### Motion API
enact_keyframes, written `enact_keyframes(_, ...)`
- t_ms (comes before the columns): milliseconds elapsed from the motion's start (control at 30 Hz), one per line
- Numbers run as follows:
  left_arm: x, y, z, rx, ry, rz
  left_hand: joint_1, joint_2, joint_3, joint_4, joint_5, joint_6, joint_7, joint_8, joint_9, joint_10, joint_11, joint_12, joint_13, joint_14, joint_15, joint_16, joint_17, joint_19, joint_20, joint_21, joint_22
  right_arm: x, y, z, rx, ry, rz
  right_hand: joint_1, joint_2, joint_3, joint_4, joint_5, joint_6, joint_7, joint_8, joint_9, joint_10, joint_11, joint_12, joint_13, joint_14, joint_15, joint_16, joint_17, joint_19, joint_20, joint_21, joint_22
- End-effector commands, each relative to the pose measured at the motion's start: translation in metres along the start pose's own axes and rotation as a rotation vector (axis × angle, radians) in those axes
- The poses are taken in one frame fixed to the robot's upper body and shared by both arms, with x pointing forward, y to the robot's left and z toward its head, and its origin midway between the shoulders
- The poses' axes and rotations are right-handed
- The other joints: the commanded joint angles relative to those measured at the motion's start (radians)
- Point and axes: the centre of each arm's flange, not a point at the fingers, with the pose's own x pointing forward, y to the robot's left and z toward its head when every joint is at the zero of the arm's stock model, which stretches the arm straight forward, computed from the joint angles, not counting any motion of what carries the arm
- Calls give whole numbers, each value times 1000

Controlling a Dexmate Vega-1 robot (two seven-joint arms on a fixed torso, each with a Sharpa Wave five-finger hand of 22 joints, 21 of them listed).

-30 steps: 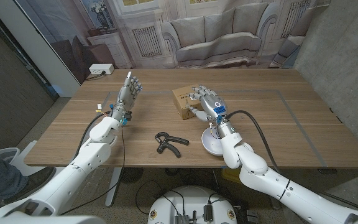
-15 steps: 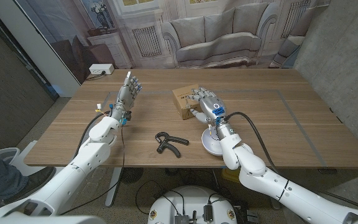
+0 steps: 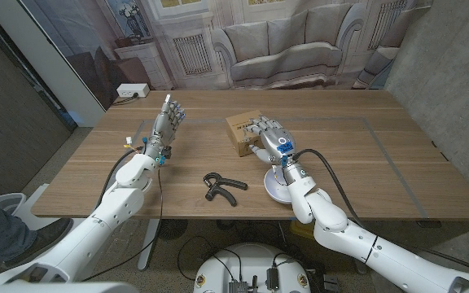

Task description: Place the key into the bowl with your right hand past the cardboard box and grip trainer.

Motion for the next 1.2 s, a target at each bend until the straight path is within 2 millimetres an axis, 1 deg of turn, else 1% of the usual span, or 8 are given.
enact_keyframes(33,-5,0,-2,-4,1,2,0,4,-4,2,-5,6,1,-2,3,-2,-3,1,1,2,-3,0,2,-2,7,-5,6,-1,4,0,-29,-8,1,8,3,-7,3,10,26,-1,15,11,7,-5,3,3,10,-68,4,3,10,-80,-4,2)
enact_keyframes(200,-7,0,-4,-5,0,3,0,4,-5,1,-5,6,-1,-3,3,0,-3,2,1,2,-3,0,2,-2,7,-5,6,-1,5,0,-38,-8,7,7,3,-12,5,11,35,-1,22,18,8,-1,2,3,13,-68,5,4,11,-79,-6,3)
enact_keyframes(567,-10,0,-7,-10,2,7,1,5,-7,1,-6,7,0,-3,3,0,-3,1,1,2,-3,0,2,-2,7,-5,6,1,11,-1,-75,-16,10,5,4,-20,10,15,30,0,28,33,2,6,-1,4,20,-66,6,7,19,-75,-7,3)
enact_keyframes(633,-11,-1,-8,-13,2,7,1,5,-7,1,-6,7,0,-3,3,0,-2,1,1,2,-2,0,2,-2,7,-5,6,1,12,-1,-76,-19,7,6,5,-20,9,16,26,0,27,35,0,13,-1,5,21,-64,7,7,21,-73,-7,3)
enact_keyframes(900,-11,-1,-8,-15,-1,7,1,6,-9,1,-6,8,1,-3,3,1,-4,2,1,1,-2,-1,2,-3,7,-6,6,2,17,-3,-91,-32,-22,4,4,-25,12,20,16,-1,29,44,4,13,0,6,33,-66,10,9,29,-70,-7,4)
enact_keyframes(1200,-13,0,-6,-15,-3,12,2,7,-10,1,-7,8,1,-3,3,0,-3,1,1,2,-3,0,2,-2,7,-5,6,4,21,-6,-103,-32,-46,6,8,-28,14,24,24,-2,39,56,17,8,5,7,50,-68,13,11,45,-70,-5,4)
